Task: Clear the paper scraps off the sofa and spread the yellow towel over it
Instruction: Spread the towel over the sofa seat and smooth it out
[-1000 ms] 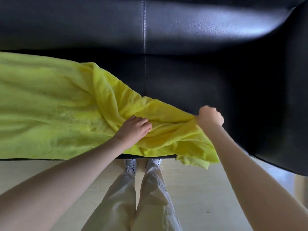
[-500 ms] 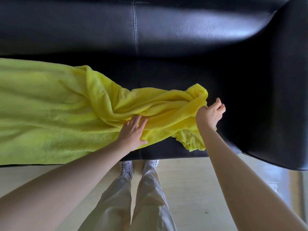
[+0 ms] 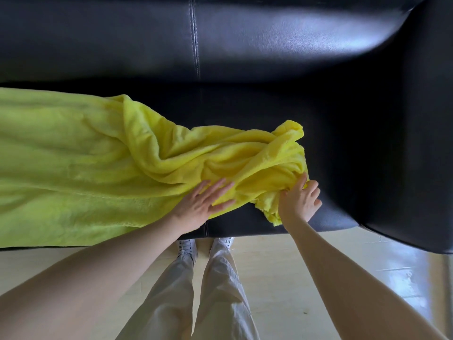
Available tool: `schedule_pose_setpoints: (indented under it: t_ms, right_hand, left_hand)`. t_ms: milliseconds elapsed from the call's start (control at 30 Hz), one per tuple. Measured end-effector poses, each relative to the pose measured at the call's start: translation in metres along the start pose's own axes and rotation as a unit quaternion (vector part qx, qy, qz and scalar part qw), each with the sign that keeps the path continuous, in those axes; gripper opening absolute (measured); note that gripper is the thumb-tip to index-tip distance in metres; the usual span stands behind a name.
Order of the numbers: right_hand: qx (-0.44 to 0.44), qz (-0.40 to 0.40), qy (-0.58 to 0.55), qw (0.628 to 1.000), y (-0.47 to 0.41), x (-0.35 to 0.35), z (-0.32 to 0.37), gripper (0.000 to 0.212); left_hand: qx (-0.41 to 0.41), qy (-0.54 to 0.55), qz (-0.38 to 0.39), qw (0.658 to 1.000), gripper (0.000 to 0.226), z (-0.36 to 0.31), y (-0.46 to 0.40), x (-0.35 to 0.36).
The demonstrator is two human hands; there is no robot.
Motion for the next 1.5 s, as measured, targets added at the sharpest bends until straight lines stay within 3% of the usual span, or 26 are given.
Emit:
schedule_pose_setpoints:
  t_ms: [67,167,267,400,467,533,633,700,767,833,900,967,1000,1067,1133,1167,1233,1267,1333,1433,1500]
  right_hand:
    - [-0.026,-0.061,-0.017,0.998,-0.001,-0.013,0.008,0.049]
    - [-0.111,-0.135,-0.055,0.983,0.002,-0.034,0.027,0.024]
    - [-0.148,-0.106,-0.107,0.978,0.0,-0.045,0.043,0.015]
    - [-0.153,-0.03,-0.06,0.986,-0.005,-0.051,0.054,0.012]
    - [-0.147,0.042,0.037,0.988,-0.009,-0.047,0.058,0.02]
    - [-0.138,0.129,0.136,0.973,-0.012,-0.042,0.06,0.025]
    - [-0.105,0.231,0.201,0.946,-0.01,-0.044,0.05,0.034]
    - [-0.097,0.285,0.211,0.93,-0.005,-0.047,0.047,0.038]
    - [-0.107,0.337,0.222,0.908,0.0,-0.046,0.049,0.043]
    - [-0.091,0.428,0.204,0.876,0.01,-0.048,0.049,0.049]
    - [-0.035,0.513,0.2,0.834,0.017,-0.051,0.047,0.074]
    - [-0.039,0.501,0.32,0.803,0.015,-0.062,0.049,0.103]
    - [-0.056,0.459,0.375,0.804,0.009,-0.067,0.054,0.103]
    - [-0.101,0.316,0.388,0.86,-0.008,-0.088,0.074,0.073]
    - [-0.137,0.164,0.314,0.925,-0.019,-0.123,0.093,0.043]
    - [-0.156,0.1,0.269,0.945,-0.023,-0.14,0.099,0.039]
    - [-0.179,0.014,0.203,0.962,-0.032,-0.163,0.102,0.036]
    - [-0.181,-0.005,0.18,0.967,-0.035,-0.169,0.1,0.034]
    - [-0.172,-0.021,0.155,0.973,-0.039,-0.171,0.094,0.034]
    - [-0.16,-0.06,0.132,0.976,-0.037,-0.17,0.084,0.037]
    - [-0.146,-0.027,0.122,0.981,-0.034,-0.152,0.076,0.045]
  left_hand:
    - [0.013,-0.023,0.005,1.0,0.102,-0.011,0.0,0.003]
    - [-0.094,0.001,0.123,0.988,0.093,0.004,-0.002,0.02]
    - [-0.207,0.097,0.126,0.965,0.088,0.029,0.004,0.016]
    - [-0.231,0.242,0.082,0.939,0.049,0.043,0.002,-0.006]
    - [-0.271,0.359,0.108,0.886,0.04,0.056,0.007,-0.004]
    - [-0.285,0.499,0.152,0.804,0.042,0.065,0.015,0.005]
    - [-0.246,0.572,0.315,0.716,0.017,0.063,0.034,0.01]
    - [-0.224,0.584,0.392,0.675,0.041,0.064,0.049,-0.001]
    - [-0.227,0.566,0.442,0.658,0.098,0.072,0.062,-0.012]
    - [-0.215,0.513,0.459,0.693,0.117,0.085,0.064,-0.025]
    - [-0.209,0.468,0.408,0.755,0.092,0.104,0.054,-0.038]
    - [-0.233,0.44,0.292,0.817,0.075,0.131,0.043,-0.059]
    - [-0.245,0.441,0.237,0.83,0.074,0.144,0.038,-0.067]
    - [-0.262,0.463,0.201,0.823,0.077,0.163,0.035,-0.075]
    - [-0.295,0.457,0.197,0.816,0.071,0.181,0.04,-0.077]
    - [-0.325,0.451,0.156,0.817,0.058,0.195,0.044,-0.08]
    - [-0.391,0.418,0.005,0.82,0.029,0.223,0.058,-0.098]
    - [-0.406,0.393,-0.053,0.823,0.023,0.228,0.065,-0.108]
    - [-0.392,0.363,-0.078,0.842,0.018,0.225,0.068,-0.109]
    - [-0.335,0.371,-0.022,0.866,0.021,0.197,0.059,-0.089]
    - [-0.314,0.377,0.022,0.871,0.023,0.174,0.054,-0.07]
Point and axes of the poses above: each hand's wrist, its own y-axis away from the middle knuckle, its own x-axis out of the palm, z = x × y, the point moved 9 cm from there along -y, towards the middle knuckle, and after that the axes turned 10 degrees about z, right-handed, at the moved point
